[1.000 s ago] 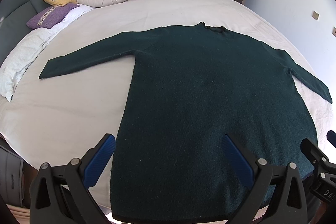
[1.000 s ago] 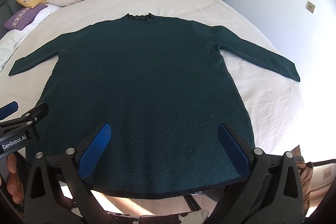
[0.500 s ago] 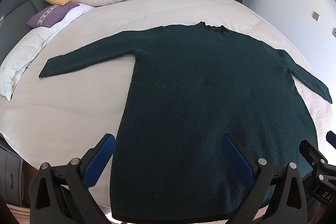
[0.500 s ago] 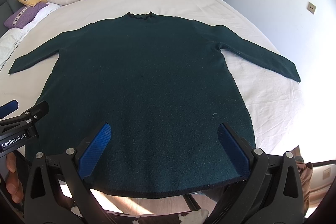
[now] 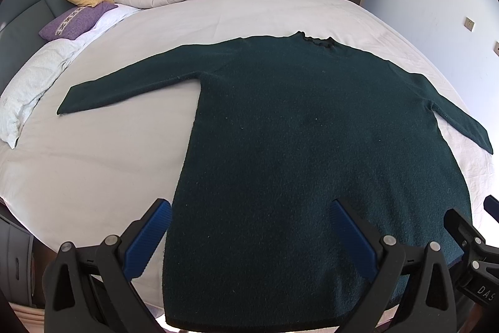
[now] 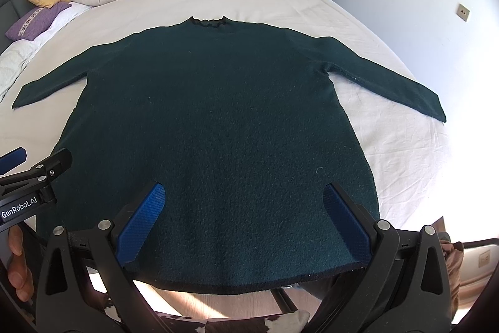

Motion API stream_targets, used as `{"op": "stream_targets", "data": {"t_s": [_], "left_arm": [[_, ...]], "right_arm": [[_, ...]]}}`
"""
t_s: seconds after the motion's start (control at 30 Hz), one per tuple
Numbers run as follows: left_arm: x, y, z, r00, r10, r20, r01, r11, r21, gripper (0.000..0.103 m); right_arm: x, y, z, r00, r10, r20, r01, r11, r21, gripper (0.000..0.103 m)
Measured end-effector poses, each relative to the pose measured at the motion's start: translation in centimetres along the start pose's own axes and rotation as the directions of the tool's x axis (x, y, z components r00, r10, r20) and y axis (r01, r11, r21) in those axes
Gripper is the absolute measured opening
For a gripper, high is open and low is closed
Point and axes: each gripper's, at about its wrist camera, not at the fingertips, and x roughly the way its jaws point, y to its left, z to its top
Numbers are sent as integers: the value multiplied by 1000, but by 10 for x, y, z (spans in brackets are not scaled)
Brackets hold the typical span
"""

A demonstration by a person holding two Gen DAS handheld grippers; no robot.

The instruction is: Fold small clothes

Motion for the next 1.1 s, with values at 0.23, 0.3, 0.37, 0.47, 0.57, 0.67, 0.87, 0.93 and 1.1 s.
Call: {"op": "stream_targets", "data": {"t_s": [0.23,0.3,0.37,0.47,0.57,0.67,0.87,0.93,1.1], "left_arm": [[2,2,-1,1000,-8,-4,8,1000,-6,103],[2,2,-3,1000,-11,-7,11,1000,-8,103],[4,4,-2,1000,-14,-14,14,1000,-13,103],[4,6,-1,1000,-20,-14,19,1000,-22,103],[6,9,0,1000,-22,-16,22,999,-26,103],[7,12,0,999,-26,-22,25,999,-32,103],[12,19,0,999,-38,-34,36,998,-50,103],[13,22,1,998,-49,-35,47,997,-58,103],[17,32,3,996,-77,-36,74,994,-86,103]], "right_arm": [[1,1,-1,1000,-1,-3,1,1000,-5,103],[2,1,-2,1000,-2,-5,2,1000,-8,103],[3,2,-1,1000,-3,-6,3,1000,-10,103],[4,4,-1,1000,-5,-9,5,1000,-16,103],[4,6,-1,1000,-9,-13,8,1000,-24,103],[6,7,-1,1000,-11,-17,11,1000,-29,103],[10,15,2,999,-17,-27,16,999,-43,103],[12,17,3,999,-18,-31,16,999,-48,103],[17,23,6,999,-18,-39,16,998,-61,103]]}}
